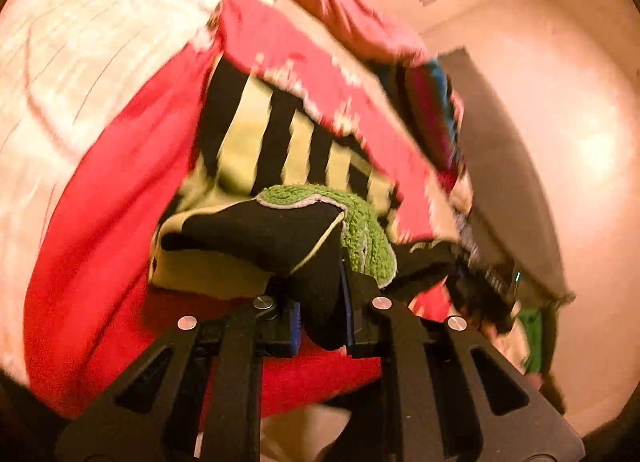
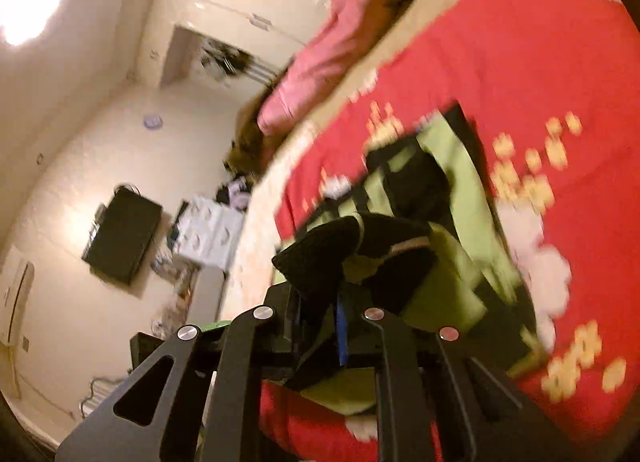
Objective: Fold small clothes
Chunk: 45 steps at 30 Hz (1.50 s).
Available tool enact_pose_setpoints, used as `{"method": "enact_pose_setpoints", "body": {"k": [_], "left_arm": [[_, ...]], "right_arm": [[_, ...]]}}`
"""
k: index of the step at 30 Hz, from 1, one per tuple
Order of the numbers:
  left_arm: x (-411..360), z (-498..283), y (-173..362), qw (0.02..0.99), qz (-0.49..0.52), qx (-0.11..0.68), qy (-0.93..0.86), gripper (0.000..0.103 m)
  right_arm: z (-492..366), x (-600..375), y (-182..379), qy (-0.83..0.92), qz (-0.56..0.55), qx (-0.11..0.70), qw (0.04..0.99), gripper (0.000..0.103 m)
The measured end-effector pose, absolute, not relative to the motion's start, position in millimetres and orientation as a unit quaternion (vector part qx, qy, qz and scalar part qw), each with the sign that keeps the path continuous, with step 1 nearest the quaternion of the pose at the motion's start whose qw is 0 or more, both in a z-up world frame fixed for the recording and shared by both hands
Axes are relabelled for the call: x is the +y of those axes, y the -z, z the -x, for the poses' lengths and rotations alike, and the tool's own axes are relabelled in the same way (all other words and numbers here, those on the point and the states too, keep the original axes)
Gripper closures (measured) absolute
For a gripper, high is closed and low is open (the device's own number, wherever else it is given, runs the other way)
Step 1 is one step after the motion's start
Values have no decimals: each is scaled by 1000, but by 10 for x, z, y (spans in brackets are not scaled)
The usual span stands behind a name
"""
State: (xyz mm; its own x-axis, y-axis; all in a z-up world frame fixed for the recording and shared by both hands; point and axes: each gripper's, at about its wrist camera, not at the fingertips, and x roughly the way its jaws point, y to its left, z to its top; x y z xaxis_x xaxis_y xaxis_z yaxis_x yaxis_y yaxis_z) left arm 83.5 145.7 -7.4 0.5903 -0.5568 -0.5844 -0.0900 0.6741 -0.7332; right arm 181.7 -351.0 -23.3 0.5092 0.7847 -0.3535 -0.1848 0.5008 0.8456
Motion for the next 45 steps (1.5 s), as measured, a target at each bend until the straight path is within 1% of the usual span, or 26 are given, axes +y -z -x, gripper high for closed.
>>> {"method": "enact_pose_setpoints", "body": {"k": [4, 7, 9, 11, 12, 14, 15, 16, 17, 18, 19, 20, 21, 23, 25, 28, 30, 33, 34, 36, 38, 40, 45], "left_arm": [[1530, -1308, 29, 804, 403, 417, 130, 94], [1588, -1622, 171, 786, 429, 432, 108, 94], [1608, -1751, 292, 772, 446, 442, 94, 93], [1673, -1840, 469, 755, 471, 449, 77, 89], [1704, -1843, 518, 750, 480, 448, 72, 85], [1803, -1822, 559, 745, 509, 426, 72, 79], [1845, -1811, 538, 746, 518, 411, 77, 74], [1898, -1774, 497, 751, 525, 391, 84, 71], [1944, -1734, 452, 759, 523, 377, 83, 70], [1987, -1671, 385, 775, 512, 363, 75, 68], [2000, -1636, 346, 786, 499, 359, 68, 66], [2000, -1591, 298, 801, 477, 358, 56, 65], [1969, -1533, 249, 822, 438, 363, 36, 63], [1845, -1486, 188, 856, 352, 379, 9, 59], [1677, -1483, 180, 880, 257, 400, -13, 58], [1411, -1538, 226, 893, 142, 426, -22, 56], [1275, -1609, 198, 900, 94, 425, -23, 54], [1181, -1692, 141, 905, 49, 422, -20, 41], [1148, -1789, 154, 904, 17, 427, -28, 41], [1095, -1913, 190, 898, -50, 435, -45, 41], [1067, -2001, 247, 890, -89, 445, -40, 41], [1054, -2074, 328, 881, -121, 457, -23, 37], [1058, -2183, 476, 870, -141, 473, -15, 37]], "right_arm": [[-2126, -3442, 37, -301, -384, 366, 792, 91], [-2376, -3358, 7, -281, -373, 369, 804, 91], [-2519, -3295, 89, -263, -376, 381, 803, 91], [-2681, -3244, 252, -240, -384, 400, 797, 91], [-2748, -3236, 357, -228, -393, 405, 794, 91], [-2805, -3246, 532, -221, -413, 406, 785, 88], [-2818, -3265, 604, -221, -422, 401, 782, 86], [-2830, -3291, 645, -224, -426, 396, 782, 82], [-2825, -3328, 655, -224, -424, 389, 787, 74], [-2819, -3384, 625, -222, -419, 374, 797, 69], [-2804, -3456, 563, -219, -411, 356, 810, 55], [-2796, -3530, 514, -214, -403, 344, 821, 48], [-2793, -3582, 452, -214, -392, 334, 830, 46], [-2840, -3572, 362, -219, -352, 335, 846, 35], [-2850, -3463, 281, -212, -277, 349, 870, 31], [-2855, -3144, 284, -209, -141, 391, 885, 30], [-2848, -2977, 340, -213, -89, 406, 884, 30], [-2819, -2757, 408, -222, -24, 411, 884, 29], [-2814, -2699, 429, -222, -9, 412, 884, 26], [-2815, -2641, 469, -226, 1, 413, 882, 25], [-2854, -2617, 536, -227, -1, 418, 880, 25], [-2912, -2604, 614, -224, -4, 424, 878, 25], [-2953, -2609, 715, -221, -27, 440, 870, 25]]}}
